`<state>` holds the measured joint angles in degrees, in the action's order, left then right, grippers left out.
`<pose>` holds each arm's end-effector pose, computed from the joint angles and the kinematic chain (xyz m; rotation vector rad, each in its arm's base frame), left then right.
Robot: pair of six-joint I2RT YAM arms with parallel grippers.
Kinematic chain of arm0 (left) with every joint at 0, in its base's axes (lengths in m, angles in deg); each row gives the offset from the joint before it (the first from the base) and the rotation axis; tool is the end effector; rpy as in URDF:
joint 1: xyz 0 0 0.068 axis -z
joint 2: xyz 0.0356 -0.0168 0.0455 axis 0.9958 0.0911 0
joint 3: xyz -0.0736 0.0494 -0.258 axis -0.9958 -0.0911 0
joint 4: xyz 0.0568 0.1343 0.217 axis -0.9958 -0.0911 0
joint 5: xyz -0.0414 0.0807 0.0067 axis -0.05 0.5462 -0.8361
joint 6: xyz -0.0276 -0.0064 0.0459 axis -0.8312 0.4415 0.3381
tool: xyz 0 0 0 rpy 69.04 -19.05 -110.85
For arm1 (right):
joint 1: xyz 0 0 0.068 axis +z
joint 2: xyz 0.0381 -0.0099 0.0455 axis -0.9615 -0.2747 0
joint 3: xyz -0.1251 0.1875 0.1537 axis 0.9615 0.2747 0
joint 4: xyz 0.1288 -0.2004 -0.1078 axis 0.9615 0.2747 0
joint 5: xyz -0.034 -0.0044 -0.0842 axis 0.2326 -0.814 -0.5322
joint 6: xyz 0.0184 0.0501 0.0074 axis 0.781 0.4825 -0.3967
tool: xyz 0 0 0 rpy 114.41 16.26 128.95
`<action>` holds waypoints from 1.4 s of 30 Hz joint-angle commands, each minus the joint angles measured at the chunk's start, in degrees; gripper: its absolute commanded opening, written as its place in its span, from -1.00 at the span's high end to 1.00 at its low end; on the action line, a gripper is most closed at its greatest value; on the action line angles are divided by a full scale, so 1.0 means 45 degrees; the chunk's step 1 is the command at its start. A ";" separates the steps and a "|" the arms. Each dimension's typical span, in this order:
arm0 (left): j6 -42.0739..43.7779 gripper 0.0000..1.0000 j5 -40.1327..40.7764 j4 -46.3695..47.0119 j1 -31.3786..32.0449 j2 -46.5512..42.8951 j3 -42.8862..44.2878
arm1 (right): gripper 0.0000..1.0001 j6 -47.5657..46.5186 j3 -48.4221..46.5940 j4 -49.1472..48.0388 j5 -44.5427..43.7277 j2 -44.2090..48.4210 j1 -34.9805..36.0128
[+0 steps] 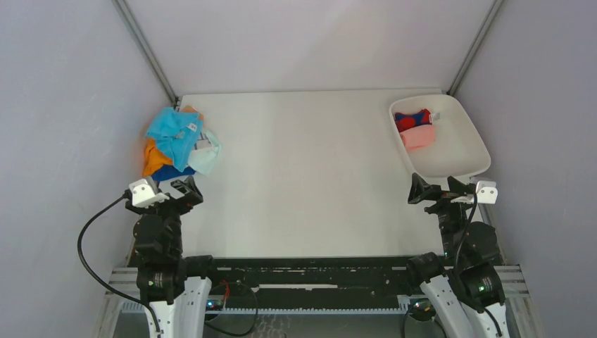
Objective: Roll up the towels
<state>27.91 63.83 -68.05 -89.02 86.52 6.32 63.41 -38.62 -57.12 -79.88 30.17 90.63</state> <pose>0.0592 0.0118 0.3144 -0.4173 1.5412 0.0267 0.0490 0.0032 0.3192 0.1663 1.5008 0.1412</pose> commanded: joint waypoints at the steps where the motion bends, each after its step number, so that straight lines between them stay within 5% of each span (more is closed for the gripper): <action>1: -0.0168 -1.00 0.0165 0.0360 0.0044 0.0265 0.0205 | -1.00 -0.0127 0.0039 -0.0422 0.0074 -0.0071 -0.0019; 13: -0.0350 -1.00 0.1114 0.0433 0.0041 0.2372 0.1160 | -1.00 -0.0025 0.0029 -0.0480 0.0264 0.0167 0.0278; 23: 0.0081 -1.00 0.2659 0.0299 -0.0198 0.9161 0.4254 | -1.00 -0.0122 0.0138 -0.0548 0.0150 0.0679 0.0948; 30: -0.1536 -0.99 0.0198 0.1887 -0.2756 1.3127 0.6209 | -1.00 -0.0210 0.0209 -0.0557 0.0096 0.0731 0.1069; 42: -0.2930 -0.88 -0.0086 0.3247 -0.3501 1.9356 1.0389 | -0.99 -0.0372 0.0215 -0.0501 0.0256 0.0122 0.0618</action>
<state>17.68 64.20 -56.71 -104.13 167.70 45.18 62.93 -37.86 -57.62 -79.43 32.22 94.55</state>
